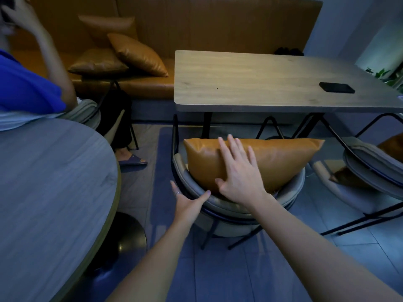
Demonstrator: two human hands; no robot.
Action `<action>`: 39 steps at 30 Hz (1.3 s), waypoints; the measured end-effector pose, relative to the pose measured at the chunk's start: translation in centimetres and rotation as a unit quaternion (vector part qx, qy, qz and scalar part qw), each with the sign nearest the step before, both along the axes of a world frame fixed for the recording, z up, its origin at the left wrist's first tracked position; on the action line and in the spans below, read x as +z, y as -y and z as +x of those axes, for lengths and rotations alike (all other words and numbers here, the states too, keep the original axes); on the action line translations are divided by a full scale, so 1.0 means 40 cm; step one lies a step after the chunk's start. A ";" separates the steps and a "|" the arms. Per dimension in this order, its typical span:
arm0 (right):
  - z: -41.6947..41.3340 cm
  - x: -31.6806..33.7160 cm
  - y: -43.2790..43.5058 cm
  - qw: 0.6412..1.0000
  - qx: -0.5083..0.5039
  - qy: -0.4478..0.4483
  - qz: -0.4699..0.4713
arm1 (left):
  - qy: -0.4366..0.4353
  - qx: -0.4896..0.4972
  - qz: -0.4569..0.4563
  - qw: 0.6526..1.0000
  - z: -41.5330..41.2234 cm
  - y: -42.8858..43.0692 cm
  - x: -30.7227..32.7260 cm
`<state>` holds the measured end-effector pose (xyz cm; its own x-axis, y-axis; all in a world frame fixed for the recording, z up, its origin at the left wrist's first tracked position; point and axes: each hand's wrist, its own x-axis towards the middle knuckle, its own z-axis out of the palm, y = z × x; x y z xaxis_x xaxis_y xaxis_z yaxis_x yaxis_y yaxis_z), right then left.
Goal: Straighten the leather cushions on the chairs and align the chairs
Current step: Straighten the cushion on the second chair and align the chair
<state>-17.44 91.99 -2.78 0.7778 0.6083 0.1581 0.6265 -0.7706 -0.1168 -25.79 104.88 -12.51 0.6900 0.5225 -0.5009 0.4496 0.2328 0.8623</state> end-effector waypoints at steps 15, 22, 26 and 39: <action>0.005 0.018 -0.151 0.997 0.021 0.014 -0.070 | 0.002 0.030 -0.148 0.988 0.017 -0.012 0.026; 0.008 0.020 -0.141 0.997 0.028 0.015 -0.076 | 0.004 0.055 -0.145 0.988 0.013 0.006 0.029; 0.009 0.022 -0.141 0.997 0.028 0.013 -0.077 | 0.006 0.065 -0.152 0.986 0.018 0.012 0.027; 0.012 0.030 -0.133 0.995 0.032 0.003 -0.093 | 0.013 0.040 -0.145 0.989 0.008 0.009 0.031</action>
<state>-16.97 97.32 -1.60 0.7359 0.6757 0.0424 0.6751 -0.7371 0.0287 -25.46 104.53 -11.28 0.6672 0.4131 -0.6198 0.3982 0.5054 0.7655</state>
